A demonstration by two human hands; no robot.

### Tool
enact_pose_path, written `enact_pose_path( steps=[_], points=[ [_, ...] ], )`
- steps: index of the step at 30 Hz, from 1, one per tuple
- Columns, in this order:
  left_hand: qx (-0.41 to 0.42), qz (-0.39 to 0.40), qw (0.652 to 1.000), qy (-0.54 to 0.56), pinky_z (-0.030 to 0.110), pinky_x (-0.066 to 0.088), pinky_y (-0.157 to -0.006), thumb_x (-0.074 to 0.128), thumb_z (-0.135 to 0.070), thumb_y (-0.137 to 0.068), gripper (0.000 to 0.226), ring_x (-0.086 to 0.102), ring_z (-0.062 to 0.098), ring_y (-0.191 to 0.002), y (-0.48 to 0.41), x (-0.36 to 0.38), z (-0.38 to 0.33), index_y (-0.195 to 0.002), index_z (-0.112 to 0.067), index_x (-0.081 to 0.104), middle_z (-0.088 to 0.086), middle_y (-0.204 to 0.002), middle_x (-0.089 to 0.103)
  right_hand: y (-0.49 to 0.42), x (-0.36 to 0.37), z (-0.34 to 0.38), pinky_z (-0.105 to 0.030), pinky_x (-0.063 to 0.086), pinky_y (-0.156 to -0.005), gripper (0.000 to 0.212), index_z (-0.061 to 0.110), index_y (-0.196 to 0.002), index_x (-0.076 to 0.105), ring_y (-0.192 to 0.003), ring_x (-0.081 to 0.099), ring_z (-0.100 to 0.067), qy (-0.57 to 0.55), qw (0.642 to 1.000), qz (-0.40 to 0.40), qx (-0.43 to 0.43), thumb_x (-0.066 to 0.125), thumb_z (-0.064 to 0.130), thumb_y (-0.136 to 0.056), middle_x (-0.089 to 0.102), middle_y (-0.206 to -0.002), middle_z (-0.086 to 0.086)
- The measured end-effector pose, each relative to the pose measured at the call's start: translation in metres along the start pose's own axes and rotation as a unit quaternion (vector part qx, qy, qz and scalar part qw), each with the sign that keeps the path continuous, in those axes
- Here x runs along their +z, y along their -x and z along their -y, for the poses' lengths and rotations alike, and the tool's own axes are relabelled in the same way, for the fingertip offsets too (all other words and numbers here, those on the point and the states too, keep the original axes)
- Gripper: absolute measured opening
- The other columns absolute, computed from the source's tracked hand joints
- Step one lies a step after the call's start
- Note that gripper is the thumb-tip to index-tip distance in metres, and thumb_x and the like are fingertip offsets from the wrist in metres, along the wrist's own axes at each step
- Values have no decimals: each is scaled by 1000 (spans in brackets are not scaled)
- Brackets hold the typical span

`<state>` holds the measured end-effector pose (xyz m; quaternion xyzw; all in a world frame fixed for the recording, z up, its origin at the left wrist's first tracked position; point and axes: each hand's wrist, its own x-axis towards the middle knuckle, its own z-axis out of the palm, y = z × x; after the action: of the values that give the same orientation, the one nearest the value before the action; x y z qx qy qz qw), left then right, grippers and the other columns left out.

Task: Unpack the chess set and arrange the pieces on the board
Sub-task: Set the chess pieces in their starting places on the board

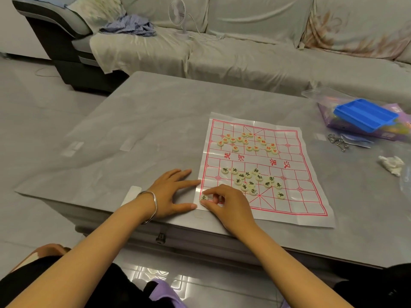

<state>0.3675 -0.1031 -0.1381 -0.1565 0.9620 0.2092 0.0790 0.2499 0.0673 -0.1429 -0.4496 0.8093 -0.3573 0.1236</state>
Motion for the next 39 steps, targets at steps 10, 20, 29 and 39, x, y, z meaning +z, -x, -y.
enact_pose_path(
  steps=[10, 20, 29, 39],
  points=[
    [6, -37, 997, 62, 39, 18, -115, 53, -73, -67, 71, 10, 13, -141, 2, -1, -3, -132, -48, 37, -13, -152, 20, 1, -12, -6, -9, 40, -67, 24, 28, -105, 66, -79, 54, -2, -48, 994, -100, 23, 70, 31, -81, 61, -81, 11],
    [27, -97, 988, 114, 37, 23, -114, 65, -52, -75, 36, 25, 11, -137, -6, 3, -16, -107, -37, 60, -12, -140, 44, -1, -18, -12, -16, 42, -63, 26, 26, -107, 68, -68, 54, -4, 26, 993, -76, 84, 65, 37, -84, 61, -72, 11],
    [28, -94, 989, 110, 34, 24, -112, 66, -45, -78, 30, 27, 11, -136, -10, 1, -19, -105, -33, 63, -11, -139, 45, 7, -24, -11, -11, 37, -58, 17, 34, -99, 69, -61, 49, -3, 16, 999, 37, 37, 67, 38, -82, 56, -66, 12],
    [22, -90, 990, 103, 35, 26, -112, 66, -47, -77, 31, 29, 11, -135, -11, 2, -19, -105, -36, 61, -11, -139, 45, 7, -23, -12, -11, 35, -57, 18, 34, -99, 68, -61, 48, -3, 10, 999, 29, 34, 68, 38, -82, 54, -66, 12]
  ],
)
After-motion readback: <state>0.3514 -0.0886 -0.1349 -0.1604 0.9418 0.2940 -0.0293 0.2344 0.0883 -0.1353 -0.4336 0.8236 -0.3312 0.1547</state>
